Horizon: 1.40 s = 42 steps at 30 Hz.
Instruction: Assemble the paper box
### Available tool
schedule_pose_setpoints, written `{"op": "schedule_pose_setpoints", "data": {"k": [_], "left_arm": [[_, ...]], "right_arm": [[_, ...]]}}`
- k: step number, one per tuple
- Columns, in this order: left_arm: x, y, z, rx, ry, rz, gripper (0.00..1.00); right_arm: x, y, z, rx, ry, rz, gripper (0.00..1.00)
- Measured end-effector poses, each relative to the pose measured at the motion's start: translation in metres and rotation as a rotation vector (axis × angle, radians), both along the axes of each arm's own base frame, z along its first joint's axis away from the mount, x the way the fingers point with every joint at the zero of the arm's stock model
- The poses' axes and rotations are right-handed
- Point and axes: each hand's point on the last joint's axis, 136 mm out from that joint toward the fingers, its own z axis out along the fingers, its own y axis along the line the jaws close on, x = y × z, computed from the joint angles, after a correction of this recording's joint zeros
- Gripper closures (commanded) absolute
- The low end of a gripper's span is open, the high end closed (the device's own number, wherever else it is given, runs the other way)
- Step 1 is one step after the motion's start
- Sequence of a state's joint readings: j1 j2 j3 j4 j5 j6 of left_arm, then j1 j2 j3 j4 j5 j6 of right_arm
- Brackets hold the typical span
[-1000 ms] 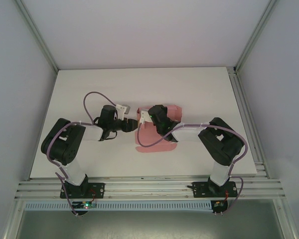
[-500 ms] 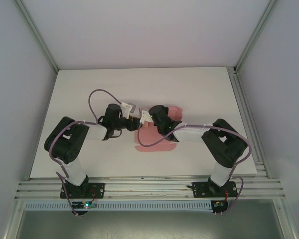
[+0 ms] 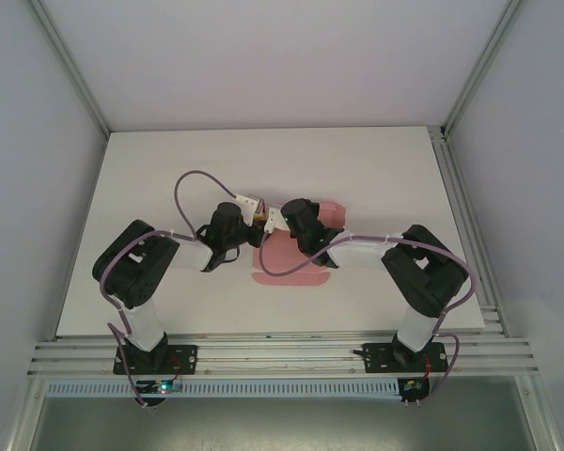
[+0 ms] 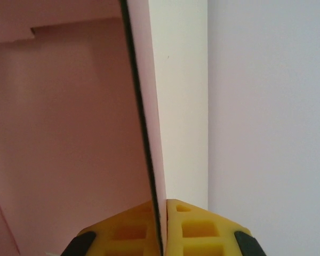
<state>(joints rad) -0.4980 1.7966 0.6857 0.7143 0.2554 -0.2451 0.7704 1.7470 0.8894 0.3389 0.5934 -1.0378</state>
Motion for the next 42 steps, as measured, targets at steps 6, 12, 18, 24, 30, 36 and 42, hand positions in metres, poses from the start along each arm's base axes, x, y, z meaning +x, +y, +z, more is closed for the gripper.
{"op": "schedule_pose_setpoints", "data": {"k": [6,12,18,24,30,36,42], "left_arm": [[0.005,0.000,0.000,0.063,-0.063,0.047,0.87],[0.012,0.006,0.000,0.145,-0.113,0.118,1.00],[0.014,0.011,-0.002,0.173,-0.123,0.139,1.00],[0.009,0.001,0.001,0.176,-0.143,0.103,1.00],[0.010,0.000,-0.002,0.206,-0.157,0.101,1.00],[0.011,0.000,-0.002,0.223,-0.170,0.097,1.00],[0.011,-0.001,-0.002,0.226,-0.176,0.101,1.00]], "right_arm": [[-0.001,-0.002,0.000,0.013,0.005,-0.014,1.00],[-0.010,-0.001,0.007,0.110,0.028,-0.014,0.60],[-0.015,-0.011,0.041,0.299,0.039,-0.011,0.19],[-0.022,-0.033,0.058,0.529,0.138,-0.009,0.04],[-0.035,-0.022,0.080,0.817,0.332,0.085,0.02],[-0.032,0.003,0.132,1.041,0.392,0.153,0.02],[0.028,0.003,0.126,1.155,0.480,-0.078,0.06]]}}
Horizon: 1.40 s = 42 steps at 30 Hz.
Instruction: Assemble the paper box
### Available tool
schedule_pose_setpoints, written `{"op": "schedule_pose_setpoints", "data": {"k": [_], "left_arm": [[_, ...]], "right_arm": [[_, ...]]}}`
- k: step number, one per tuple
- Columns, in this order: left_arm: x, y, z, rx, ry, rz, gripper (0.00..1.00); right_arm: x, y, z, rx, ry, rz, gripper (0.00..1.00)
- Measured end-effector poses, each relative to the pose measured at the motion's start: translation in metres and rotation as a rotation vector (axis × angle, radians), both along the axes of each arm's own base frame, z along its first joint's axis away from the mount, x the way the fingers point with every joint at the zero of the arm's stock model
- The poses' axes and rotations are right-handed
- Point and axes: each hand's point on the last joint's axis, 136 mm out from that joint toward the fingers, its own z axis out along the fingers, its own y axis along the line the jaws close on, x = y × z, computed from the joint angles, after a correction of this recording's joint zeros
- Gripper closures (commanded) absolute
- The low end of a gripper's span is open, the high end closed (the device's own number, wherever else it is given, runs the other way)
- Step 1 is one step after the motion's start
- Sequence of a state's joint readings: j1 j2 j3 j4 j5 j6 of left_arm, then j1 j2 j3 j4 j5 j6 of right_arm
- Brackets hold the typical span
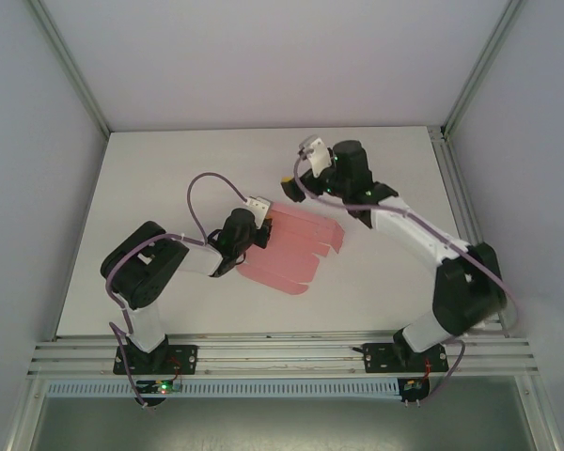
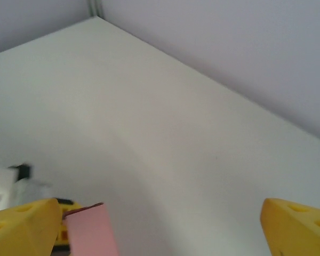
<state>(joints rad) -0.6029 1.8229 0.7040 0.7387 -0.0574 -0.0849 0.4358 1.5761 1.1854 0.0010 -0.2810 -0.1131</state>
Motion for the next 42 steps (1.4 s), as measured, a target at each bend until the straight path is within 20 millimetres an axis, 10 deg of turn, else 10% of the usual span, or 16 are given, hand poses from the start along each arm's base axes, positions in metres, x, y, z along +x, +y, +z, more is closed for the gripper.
{"op": "schedule_pose_setpoints", "data": {"k": [5,12,33,42], "left_arm": [[0.001,-0.002,-0.001,0.005,-0.010,0.005,1.00],[0.001,-0.005,-0.002,0.018,-0.024,0.024,1.00],[0.011,0.003,-0.006,0.025,-0.052,0.230,0.92],[0.005,-0.001,-0.003,-0.003,-0.036,0.176,1.00]], "right_arm": [[0.025,0.005,-0.055,0.028,0.243,-0.037,0.07],[0.004,0.019,-0.128,0.001,0.524,-0.013,0.12],[0.006,0.029,-0.127,-0.029,0.502,-0.054,0.16],[0.008,0.018,-0.123,-0.020,0.520,-0.099,0.02]]}}
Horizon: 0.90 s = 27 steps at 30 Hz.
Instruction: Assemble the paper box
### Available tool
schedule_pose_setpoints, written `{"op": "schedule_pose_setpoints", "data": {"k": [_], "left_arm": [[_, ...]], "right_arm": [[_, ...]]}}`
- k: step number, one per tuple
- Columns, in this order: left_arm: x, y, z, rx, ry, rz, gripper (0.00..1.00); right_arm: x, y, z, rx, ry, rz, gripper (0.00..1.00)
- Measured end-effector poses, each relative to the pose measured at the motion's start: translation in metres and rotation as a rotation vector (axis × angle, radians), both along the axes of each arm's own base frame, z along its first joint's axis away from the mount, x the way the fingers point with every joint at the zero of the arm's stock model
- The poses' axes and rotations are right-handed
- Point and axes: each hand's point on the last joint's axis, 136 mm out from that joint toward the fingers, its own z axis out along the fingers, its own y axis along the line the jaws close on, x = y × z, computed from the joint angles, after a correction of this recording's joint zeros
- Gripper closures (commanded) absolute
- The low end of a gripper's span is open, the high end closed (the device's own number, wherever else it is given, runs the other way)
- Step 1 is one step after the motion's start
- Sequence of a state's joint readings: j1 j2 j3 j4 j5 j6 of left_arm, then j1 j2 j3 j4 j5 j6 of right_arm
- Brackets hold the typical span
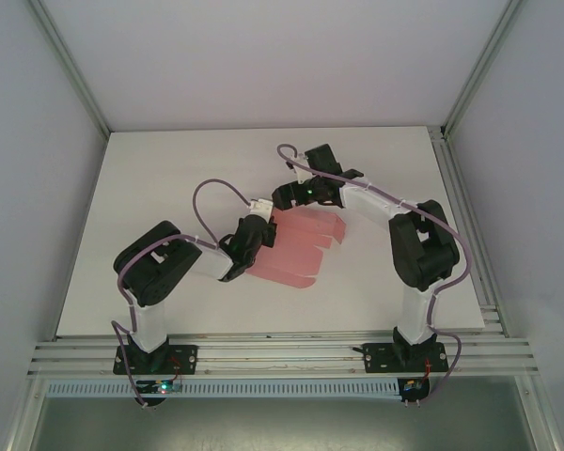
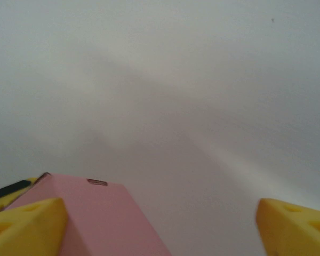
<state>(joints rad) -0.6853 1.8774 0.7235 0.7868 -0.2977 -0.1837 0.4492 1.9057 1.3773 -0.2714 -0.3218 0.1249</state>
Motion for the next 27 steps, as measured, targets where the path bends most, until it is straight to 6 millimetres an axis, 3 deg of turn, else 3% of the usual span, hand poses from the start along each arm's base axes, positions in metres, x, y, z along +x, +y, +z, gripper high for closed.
{"op": "schedule_pose_setpoints", "data": {"k": [3,5,9,12,15,19,27], "left_arm": [[-0.010,0.000,0.003,-0.003,0.014,-0.035,1.00],[-0.015,0.001,0.010,0.004,0.018,-0.056,1.00],[-0.019,0.003,0.047,-0.015,-0.011,-0.064,1.00],[-0.018,0.005,0.082,-0.040,-0.051,-0.053,1.00],[-0.020,0.013,0.104,-0.047,-0.080,-0.023,1.00],[-0.023,0.024,0.108,-0.021,-0.074,0.016,1.00],[-0.031,0.033,0.125,-0.035,-0.095,0.022,1.00]], "right_arm": [[-0.002,-0.016,0.008,0.033,0.020,-0.054,0.02],[-0.002,-0.033,0.027,0.062,-0.007,-0.100,0.02],[-0.005,-0.074,0.104,0.128,-0.180,-0.199,0.02],[-0.022,-0.097,0.159,0.162,-0.326,-0.234,0.02],[-0.044,-0.105,0.187,0.158,-0.409,-0.217,0.02],[-0.057,-0.111,0.181,0.110,-0.390,-0.204,0.02],[-0.069,-0.111,0.118,0.008,-0.214,-0.149,0.02]]}}
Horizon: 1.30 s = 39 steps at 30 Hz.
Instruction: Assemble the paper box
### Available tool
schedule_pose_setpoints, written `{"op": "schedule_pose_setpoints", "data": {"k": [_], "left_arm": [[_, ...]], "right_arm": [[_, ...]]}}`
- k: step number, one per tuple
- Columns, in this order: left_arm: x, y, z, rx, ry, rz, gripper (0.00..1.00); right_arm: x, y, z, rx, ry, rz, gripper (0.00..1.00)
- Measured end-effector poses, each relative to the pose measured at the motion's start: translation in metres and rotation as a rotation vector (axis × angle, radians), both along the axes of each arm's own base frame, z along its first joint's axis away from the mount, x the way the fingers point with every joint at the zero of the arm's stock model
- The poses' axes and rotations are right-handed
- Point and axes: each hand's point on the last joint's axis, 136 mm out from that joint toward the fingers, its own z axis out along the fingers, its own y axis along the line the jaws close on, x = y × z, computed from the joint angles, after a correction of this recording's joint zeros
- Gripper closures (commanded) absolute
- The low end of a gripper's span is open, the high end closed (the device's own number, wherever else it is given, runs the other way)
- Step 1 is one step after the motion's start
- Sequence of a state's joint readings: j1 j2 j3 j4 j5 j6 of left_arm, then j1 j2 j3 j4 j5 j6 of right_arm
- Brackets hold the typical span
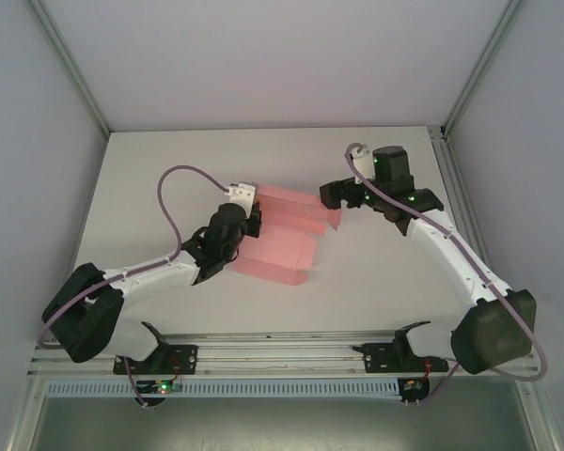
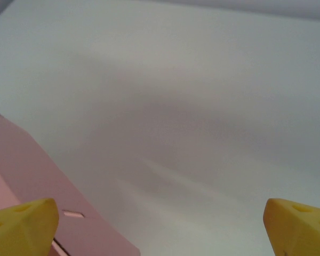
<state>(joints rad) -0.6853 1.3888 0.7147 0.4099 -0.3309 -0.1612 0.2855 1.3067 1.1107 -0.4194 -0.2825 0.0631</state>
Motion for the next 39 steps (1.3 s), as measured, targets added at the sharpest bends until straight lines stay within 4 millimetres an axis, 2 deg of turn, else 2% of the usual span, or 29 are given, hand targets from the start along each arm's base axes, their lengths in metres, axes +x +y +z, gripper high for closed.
{"op": "schedule_pose_setpoints", "data": {"k": [2,7,19,27,31,36,39], "left_arm": [[-0.001,0.002,-0.003,0.013,0.011,0.007,1.00],[-0.002,0.005,-0.013,0.040,0.041,0.013,1.00],[-0.002,0.010,-0.019,0.067,0.062,0.039,1.00],[-0.002,0.008,-0.018,0.061,0.063,0.030,1.00],[-0.004,0.002,-0.019,0.025,0.080,0.004,1.00],[0.001,0.010,-0.022,-0.028,0.109,0.047,1.00],[0.000,0.006,-0.024,-0.070,0.129,0.039,1.00]], "right_arm": [[-0.006,0.005,-0.010,-0.002,0.026,0.034,0.02],[-0.016,0.016,-0.021,-0.012,0.040,0.096,0.02],[-0.023,0.013,-0.033,-0.100,0.049,0.120,0.02],[-0.027,0.015,-0.031,-0.109,0.044,0.134,0.02],[-0.024,0.033,-0.027,-0.080,-0.005,0.174,0.02],[-0.016,0.060,-0.025,-0.024,-0.078,0.215,0.02],[-0.011,0.070,-0.022,-0.009,-0.132,0.210,0.02]]}}
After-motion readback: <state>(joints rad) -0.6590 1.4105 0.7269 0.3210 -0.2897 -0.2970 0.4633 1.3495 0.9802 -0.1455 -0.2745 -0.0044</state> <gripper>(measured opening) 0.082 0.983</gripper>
